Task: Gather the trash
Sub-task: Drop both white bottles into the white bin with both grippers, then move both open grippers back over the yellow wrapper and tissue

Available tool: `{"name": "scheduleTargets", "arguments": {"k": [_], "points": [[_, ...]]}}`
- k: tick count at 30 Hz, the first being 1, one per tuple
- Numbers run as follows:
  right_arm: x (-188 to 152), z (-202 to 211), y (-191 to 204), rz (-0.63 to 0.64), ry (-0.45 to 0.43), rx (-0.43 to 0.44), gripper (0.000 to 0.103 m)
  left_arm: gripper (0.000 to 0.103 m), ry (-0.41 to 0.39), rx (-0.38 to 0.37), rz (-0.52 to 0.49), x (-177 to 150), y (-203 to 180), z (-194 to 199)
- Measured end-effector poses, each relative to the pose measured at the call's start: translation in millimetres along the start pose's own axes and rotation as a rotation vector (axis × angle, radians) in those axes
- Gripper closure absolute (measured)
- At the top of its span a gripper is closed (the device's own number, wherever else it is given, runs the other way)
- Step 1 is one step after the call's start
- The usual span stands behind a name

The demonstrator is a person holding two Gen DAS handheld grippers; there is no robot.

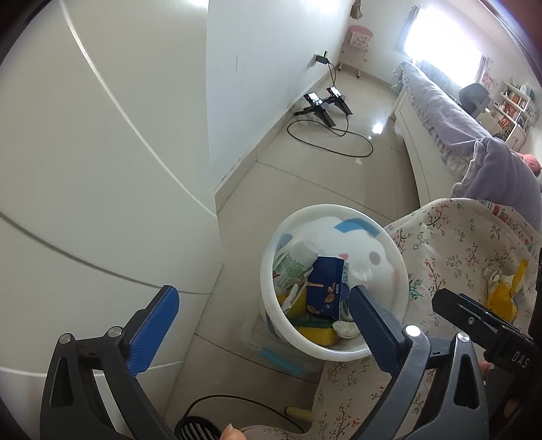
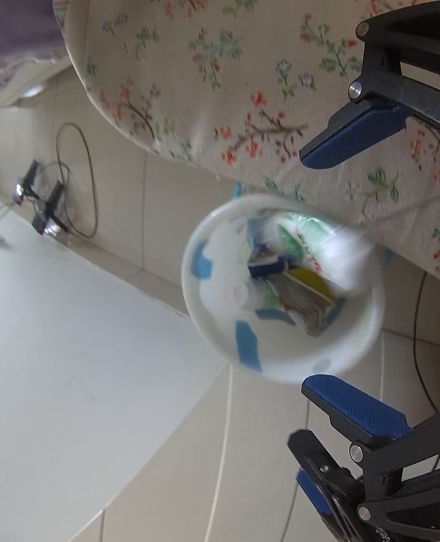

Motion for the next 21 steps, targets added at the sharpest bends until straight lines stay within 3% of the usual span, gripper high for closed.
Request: {"name": "scheduleTargets", "arguments": {"k": [12,21], "points": [[-6,33,-38,-0.056,-0.031,-0.096,0.000,0.000,-0.023,-0.002,-0.012,-3,-17,13],[-13,61,-74,-0.078,-0.026,-0.148,0.000,0.000,-0.003,-0.054,-0.049,-8,-45,19]]}}
Point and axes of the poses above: each gripper's, at about its wrist camera, not at the fingertips, and z roughly against the way its jaws point, y to its left, x to its top, the point moved 8 cm from there along -z, roughly the way its jaws point, and after that the axes turned 2 degrees about y, right-handed, at the moved point
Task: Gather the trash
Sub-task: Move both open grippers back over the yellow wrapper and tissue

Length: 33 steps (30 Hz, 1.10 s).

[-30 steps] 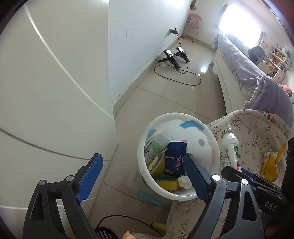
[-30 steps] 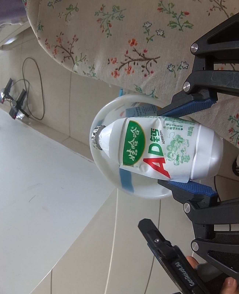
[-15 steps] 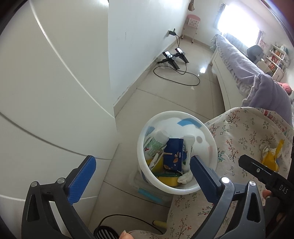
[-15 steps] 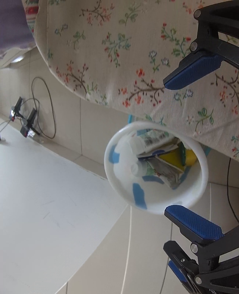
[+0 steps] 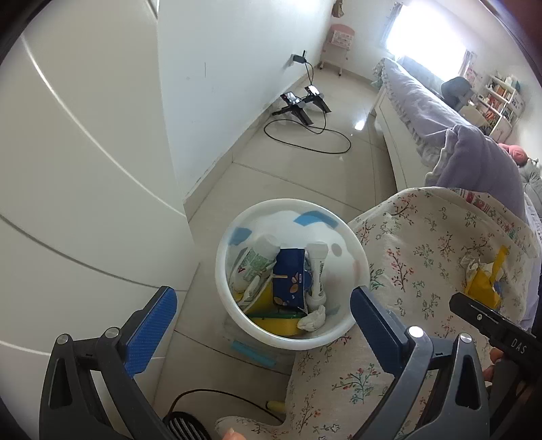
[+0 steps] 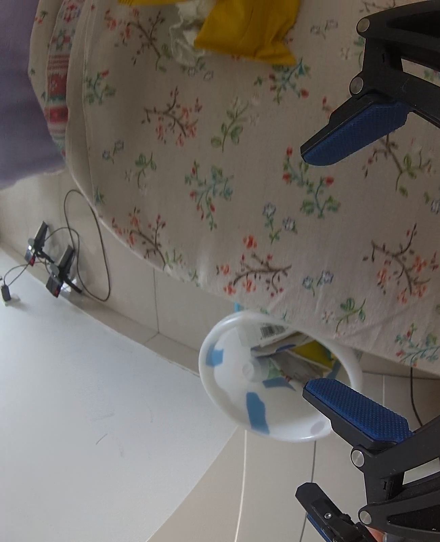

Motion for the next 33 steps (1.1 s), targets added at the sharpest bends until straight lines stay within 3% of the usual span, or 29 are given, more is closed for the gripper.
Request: {"name": "scheduleTargets", "arguments": {"k": [24,33], "points": [[-8,64,-135,-0.107,-0.035,-0.110,0.000,0.000,0.027,-0.090,-0.110,-14,-111,-7],[7,90,-192,-0.148,-0.143,-0.117,0.000,0.000,-0.002,-0.091,-0.157,-14,-147,-13]]}}
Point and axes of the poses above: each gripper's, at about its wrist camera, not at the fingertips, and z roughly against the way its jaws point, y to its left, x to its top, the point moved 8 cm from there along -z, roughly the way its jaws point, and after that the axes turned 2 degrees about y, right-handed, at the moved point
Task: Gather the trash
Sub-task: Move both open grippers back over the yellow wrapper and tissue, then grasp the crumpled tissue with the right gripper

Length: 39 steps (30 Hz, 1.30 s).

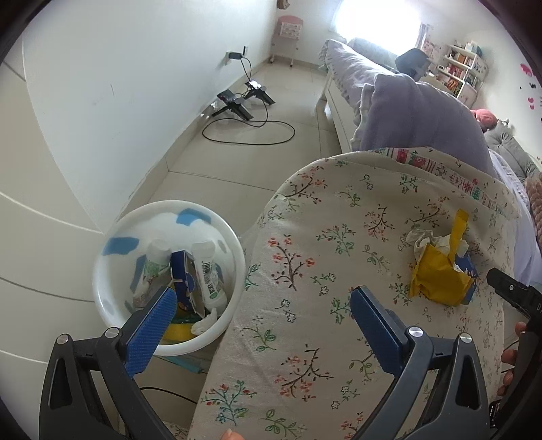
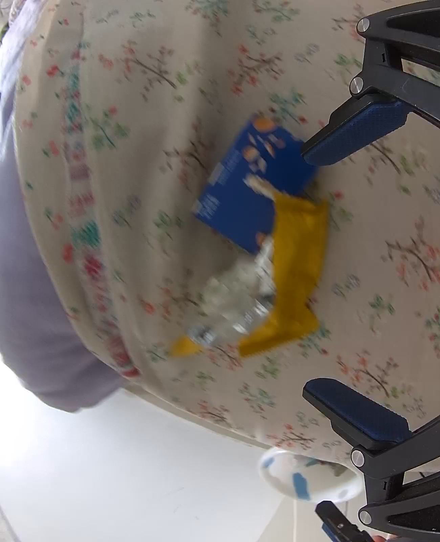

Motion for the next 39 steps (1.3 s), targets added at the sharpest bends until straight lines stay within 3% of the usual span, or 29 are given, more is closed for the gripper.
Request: {"name": "scheduleTargets", "arguments": {"k": [5,10,15,18,21,25,28,33,39], "points": [[11,2,-8,0.025,0.001,0.016,0.000,0.000,-0.018,0.000,-0.025,5,-17,-3],[27,-4,-6,-0.036,-0.006,0.052,0.001,0.000,-0.021,-0.001,-0.041,6,-26,-7],[35,-19,-6,-0.101,0.003,0.074,0.038,0.000,-0.009,-0.011,-0.028,7,-27,-10],[35,-31,-2,-0.136,0.021,0.114,0.048,0.000,-0.002,-0.014,-0.018,8,-24,-11],[36,-37,6,-0.151,0.028,0.153,0.052,0.000,0.006,-0.016,-0.011,8,-20,-12],[33,-47,16,-0.139,0.047,0.151,0.063,0.000,0.017,-0.009,-0.010,7,-16,-14],[28,-61,23,-0.147,0.076,0.161,0.083,0.000,0.030,-0.012,-0.013,4,-14,-14],[17,-65,44,-0.126,0.113,0.217,0.092,0.000,0.040,-0.023,-0.015,2,-12,-12],[11,-41,74,-0.063,0.090,0.263,0.092,0.000,0.045,-0.039,-0.006,-1,-13,-8]]}}
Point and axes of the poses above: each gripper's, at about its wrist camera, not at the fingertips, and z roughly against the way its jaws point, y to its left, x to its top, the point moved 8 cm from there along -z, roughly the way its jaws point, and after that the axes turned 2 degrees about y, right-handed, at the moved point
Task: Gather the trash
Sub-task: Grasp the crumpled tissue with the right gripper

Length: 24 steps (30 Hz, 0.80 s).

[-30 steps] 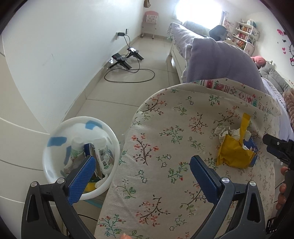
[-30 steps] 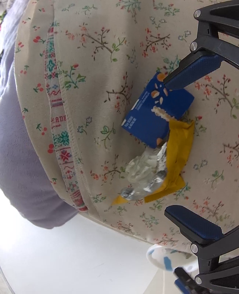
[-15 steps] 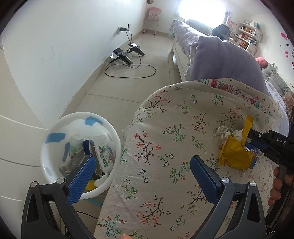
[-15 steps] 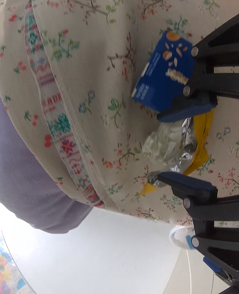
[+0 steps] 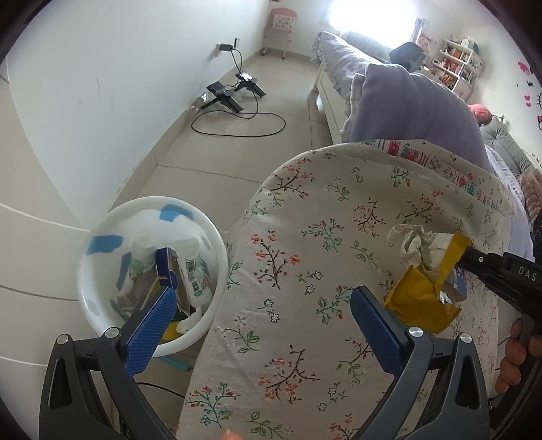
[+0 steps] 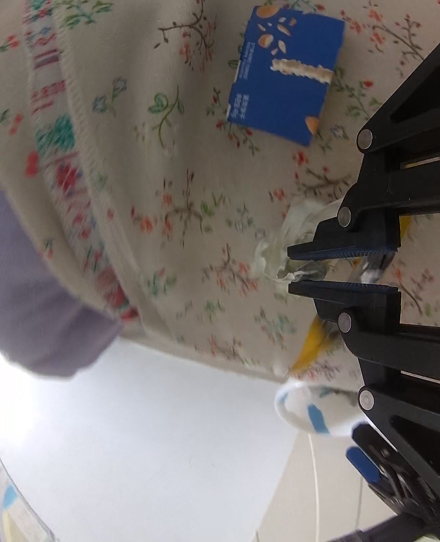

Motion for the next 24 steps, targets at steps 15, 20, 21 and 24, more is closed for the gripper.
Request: {"name": "scheduleTargets", "arguments": {"k": [15,20,21,24], "points": [[-1,78,-42,-0.071,-0.134,-0.057,0.092,0.000,0.094,-0.109,-0.091,-24,-74,-15],[-11,104,-78,-0.092,-0.138,-0.105,0.092,0.000,0.136,-0.128,-0.087,-37,-115,-30],[-14,107,-84,-0.098,-0.136,-0.115,0.092,0.000,0.143,-0.129,-0.082,-39,-124,-34],[-24,108,-100,-0.116,-0.125,-0.130,0.092,0.000,0.155,-0.120,-0.052,-44,-141,-46]]}}
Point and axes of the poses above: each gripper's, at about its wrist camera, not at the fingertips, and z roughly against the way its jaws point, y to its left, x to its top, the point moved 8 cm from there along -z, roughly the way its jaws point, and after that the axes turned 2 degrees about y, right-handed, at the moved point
